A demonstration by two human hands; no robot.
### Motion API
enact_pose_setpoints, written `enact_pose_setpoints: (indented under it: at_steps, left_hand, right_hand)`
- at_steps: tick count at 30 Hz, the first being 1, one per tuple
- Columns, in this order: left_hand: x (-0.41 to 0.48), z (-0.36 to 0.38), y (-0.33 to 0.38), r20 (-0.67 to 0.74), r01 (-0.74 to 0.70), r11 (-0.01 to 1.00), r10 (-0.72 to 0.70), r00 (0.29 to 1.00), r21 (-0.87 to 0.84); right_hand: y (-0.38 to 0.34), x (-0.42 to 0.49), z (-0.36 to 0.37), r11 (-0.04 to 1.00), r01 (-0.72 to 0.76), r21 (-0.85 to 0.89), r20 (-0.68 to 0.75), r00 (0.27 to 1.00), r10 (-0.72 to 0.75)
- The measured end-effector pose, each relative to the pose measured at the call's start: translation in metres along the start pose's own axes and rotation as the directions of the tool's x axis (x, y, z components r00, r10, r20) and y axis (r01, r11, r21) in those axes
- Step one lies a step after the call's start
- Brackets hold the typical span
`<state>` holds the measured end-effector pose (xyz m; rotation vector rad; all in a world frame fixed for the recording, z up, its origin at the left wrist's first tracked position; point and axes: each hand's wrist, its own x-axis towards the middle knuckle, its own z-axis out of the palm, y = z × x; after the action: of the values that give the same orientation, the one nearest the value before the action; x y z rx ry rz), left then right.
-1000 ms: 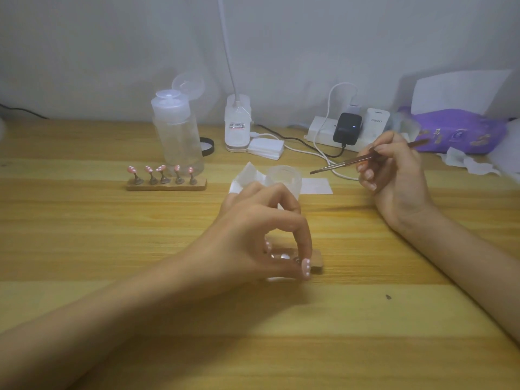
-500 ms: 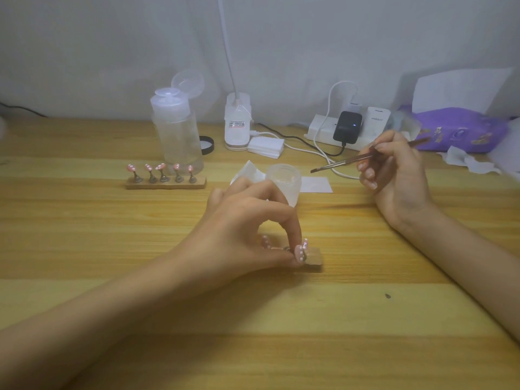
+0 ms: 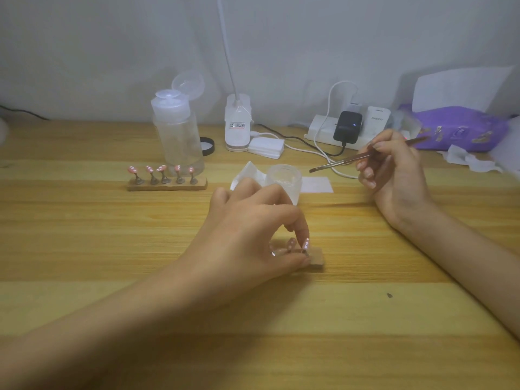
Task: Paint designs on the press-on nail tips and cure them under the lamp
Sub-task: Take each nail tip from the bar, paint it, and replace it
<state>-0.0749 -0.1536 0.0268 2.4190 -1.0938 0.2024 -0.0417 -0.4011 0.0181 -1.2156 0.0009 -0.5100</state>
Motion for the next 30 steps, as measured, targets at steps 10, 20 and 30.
enact_pose_setpoints:
  at_steps: [10,20,30]
  left_hand:
    - [-0.003,0.003,0.014,-0.146,-0.234,0.954,0.262,0.954,0.185]
    - [0.038,-0.036,-0.028,-0.338,-0.265,0.777,0.072,0.938,-0.571]
    - [0.044,-0.005,-0.062,-0.282,-0.120,0.618,-0.171,0.944,-0.777]
  right_hand:
    - [-0.001,-0.001,0.001,1.000,-0.009,-0.002,-0.021,1.000,0.009]
    - [-0.011,-0.010,0.018,0.960,0.123,-0.250,0.275,0.960,-0.051]
    - [-0.014,-0.010,0.043,0.818,0.239,-0.523,0.374,0.927,-0.031]
